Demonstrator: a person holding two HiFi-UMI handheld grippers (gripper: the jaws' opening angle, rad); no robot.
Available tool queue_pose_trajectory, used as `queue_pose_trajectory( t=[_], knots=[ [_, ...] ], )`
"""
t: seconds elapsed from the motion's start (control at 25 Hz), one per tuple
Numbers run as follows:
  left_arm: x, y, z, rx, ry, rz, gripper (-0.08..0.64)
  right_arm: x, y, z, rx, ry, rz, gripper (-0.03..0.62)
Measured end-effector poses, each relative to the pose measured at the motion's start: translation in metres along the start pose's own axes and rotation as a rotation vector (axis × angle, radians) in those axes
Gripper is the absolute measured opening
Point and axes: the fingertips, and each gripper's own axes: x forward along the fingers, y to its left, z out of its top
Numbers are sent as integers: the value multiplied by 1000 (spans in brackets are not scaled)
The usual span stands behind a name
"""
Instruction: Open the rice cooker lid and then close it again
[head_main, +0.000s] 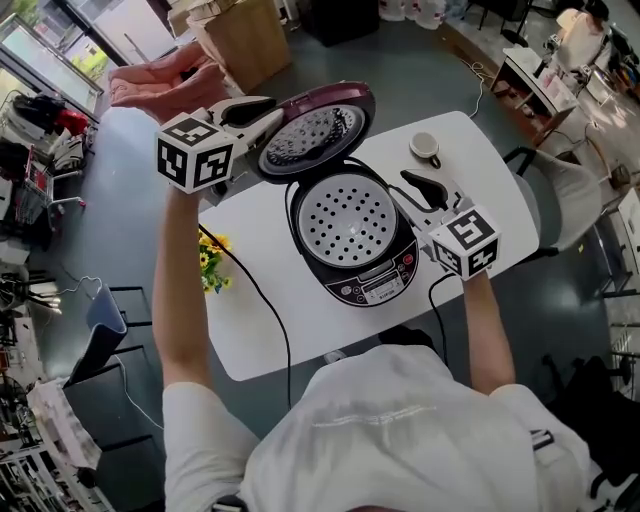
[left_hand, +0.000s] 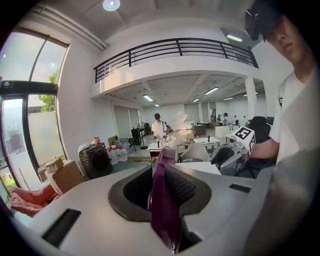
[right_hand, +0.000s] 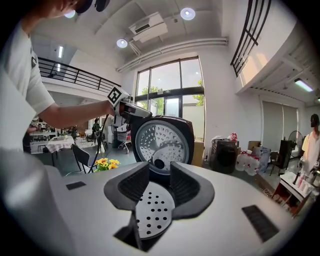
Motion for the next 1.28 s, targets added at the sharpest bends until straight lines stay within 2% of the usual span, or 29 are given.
queue_pose_trajectory(
  t=[0.24,0.44,0.64,1.0,1.28],
  knots=[
    [-3,-26,-5,16,-1,-12,86,-9,11,-1,-5,-3,-7,144],
    [-5,-62,-13,31,2,-55,90,-22,21,-5,-8,-2,-21,143],
    [-7,-88,-21,48,-2,-43,110,-40,32,-10,2,3,-47,143],
    [-4,-144,-48,102,37,-85,117,-86,51,-29,43,22,-96,143],
    [0,-183,-75,154,83,-101,117,-115,68,-44,35,64,-129,143]
  ],
)
